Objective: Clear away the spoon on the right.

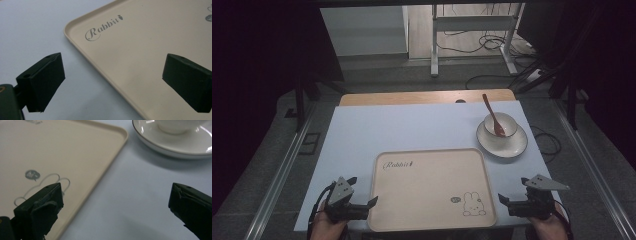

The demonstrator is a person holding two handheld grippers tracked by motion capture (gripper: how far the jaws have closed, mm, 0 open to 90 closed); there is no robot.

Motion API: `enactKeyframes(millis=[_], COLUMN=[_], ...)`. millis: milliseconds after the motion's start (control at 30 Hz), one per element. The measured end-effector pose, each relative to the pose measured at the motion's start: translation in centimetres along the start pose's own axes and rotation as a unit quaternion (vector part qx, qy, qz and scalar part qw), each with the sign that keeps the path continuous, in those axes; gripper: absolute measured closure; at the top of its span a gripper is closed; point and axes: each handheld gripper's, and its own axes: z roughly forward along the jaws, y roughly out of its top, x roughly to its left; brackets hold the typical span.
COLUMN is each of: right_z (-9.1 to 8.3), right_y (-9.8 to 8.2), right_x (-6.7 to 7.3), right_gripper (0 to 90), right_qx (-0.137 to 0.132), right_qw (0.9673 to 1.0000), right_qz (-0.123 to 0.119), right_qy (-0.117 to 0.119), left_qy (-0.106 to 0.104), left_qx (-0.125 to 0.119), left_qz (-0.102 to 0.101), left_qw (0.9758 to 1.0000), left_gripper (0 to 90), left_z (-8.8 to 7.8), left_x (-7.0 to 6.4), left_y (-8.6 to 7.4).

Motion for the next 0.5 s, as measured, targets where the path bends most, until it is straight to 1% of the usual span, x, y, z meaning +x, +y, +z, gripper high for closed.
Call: enactKeyframes(millis=[67,100,133,200,267,333,500], right_z=[0.03,-0.14,-0.21,-0.06,-0.06,0.02,0.18], right_y=[-0.16,-0.16,-0.14,-0.18,-0.18,-0.15,-0.10], right_x=[0.02,0.04,0.03,-0.20,-0.21,-0.05,0.05], right_gripper=[0.0,0.0,0.0,0.0,0.0,0.0,0.0], right_qx=[0.003,-0.005,-0.007,0.000,0.000,0.006,0.015], right_qw=[1.0000,1.0000,0.9999,0.9998,0.9998,0.9998,0.9996], right_qz=[0.002,0.004,0.007,0.018,0.018,0.015,0.011], right_qy=[-0.001,-0.008,-0.008,-0.004,-0.002,-0.013,-0.019], left_qy=[-0.001,-0.001,-0.001,-0.002,-0.001,-0.002,-0.003], left_qx=[-0.002,-0.002,-0.003,-0.002,-0.003,-0.003,-0.003], left_qz=[-0.003,-0.005,-0.006,-0.005,-0.004,-0.005,-0.007], left_qw=[1.0000,1.0000,1.0000,1.0000,1.0000,1.0000,1.0000], left_gripper=[4.0,4.0,4.0,4.0,4.0,4.0,4.0], left_z=[-0.02,-0.03,-0.05,-0.03,-0.03,-0.04,-0.04], left_x=[0.05,0.09,0.11,0.09,0.08,0.09,0.17], left_y=[-0.02,-0.03,-0.04,-0.03,-0.03,-0.04,-0.05])
